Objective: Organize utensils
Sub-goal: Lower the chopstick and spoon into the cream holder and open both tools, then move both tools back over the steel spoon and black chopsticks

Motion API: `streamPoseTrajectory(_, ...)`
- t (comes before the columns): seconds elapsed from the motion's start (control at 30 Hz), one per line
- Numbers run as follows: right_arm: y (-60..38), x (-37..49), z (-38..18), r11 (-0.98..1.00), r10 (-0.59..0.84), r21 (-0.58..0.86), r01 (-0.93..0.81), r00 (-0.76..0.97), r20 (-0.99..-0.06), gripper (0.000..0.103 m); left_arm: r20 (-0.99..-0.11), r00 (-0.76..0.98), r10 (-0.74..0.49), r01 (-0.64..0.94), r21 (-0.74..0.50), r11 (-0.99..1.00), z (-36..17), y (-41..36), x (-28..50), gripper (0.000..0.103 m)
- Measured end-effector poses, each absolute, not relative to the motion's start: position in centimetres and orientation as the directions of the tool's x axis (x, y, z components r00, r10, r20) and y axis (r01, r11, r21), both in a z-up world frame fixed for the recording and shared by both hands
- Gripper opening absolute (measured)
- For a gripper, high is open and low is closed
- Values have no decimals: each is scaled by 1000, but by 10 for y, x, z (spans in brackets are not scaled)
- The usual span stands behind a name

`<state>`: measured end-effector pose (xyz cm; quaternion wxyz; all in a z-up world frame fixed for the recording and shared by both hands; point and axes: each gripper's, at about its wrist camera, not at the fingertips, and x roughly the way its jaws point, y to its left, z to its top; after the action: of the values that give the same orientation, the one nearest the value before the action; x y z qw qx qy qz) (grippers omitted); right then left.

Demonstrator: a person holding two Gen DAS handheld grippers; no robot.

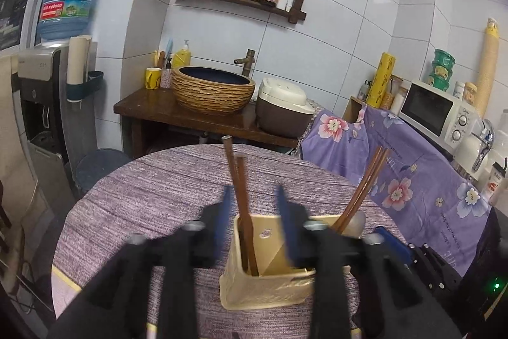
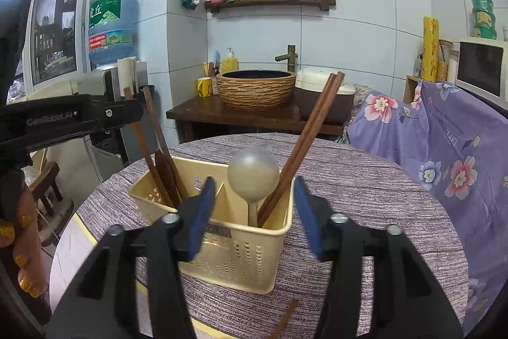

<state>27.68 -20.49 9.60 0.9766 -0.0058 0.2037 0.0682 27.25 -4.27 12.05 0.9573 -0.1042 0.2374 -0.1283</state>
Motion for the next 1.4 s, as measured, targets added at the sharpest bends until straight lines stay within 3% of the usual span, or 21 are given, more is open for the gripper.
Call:
streamPoseTrajectory(0.03,-206,270,97,991,129,18,-133,911,-393,57,-415,861,-293,188,-275,943,120,-36,264,57)
streamPoseTrajectory(0.13,-214,249,96,994,107,30,-104,908,-405,57,-436,854,-282,181,-258,949,111,-28,246,57)
streamPoseTrajectory(0.3,-229,218,71,995,96,74,-68,859,-503,57,-561,785,-261,165,-218,962,64,-21,217,57)
streamPoseTrajectory(0.43,-230,194,39,999,41,26,-32,827,-561,62,-673,697,-247,154,-195,969,14,-25,198,54)
streamPoseTrajectory(0.6,-234,173,1,999,32,36,-12,776,-630,63,-747,608,-269,185,-196,963,-25,-38,177,48)
streamPoseTrajectory(1.03,-246,152,-11,997,24,76,33,756,-654,69,-782,583,-220,211,-116,971,-51,-69,167,45)
streamPoseTrajectory(1.4,-244,154,-16,997,25,71,32,736,-677,69,-786,596,-164,145,-96,985,-48,-47,163,41)
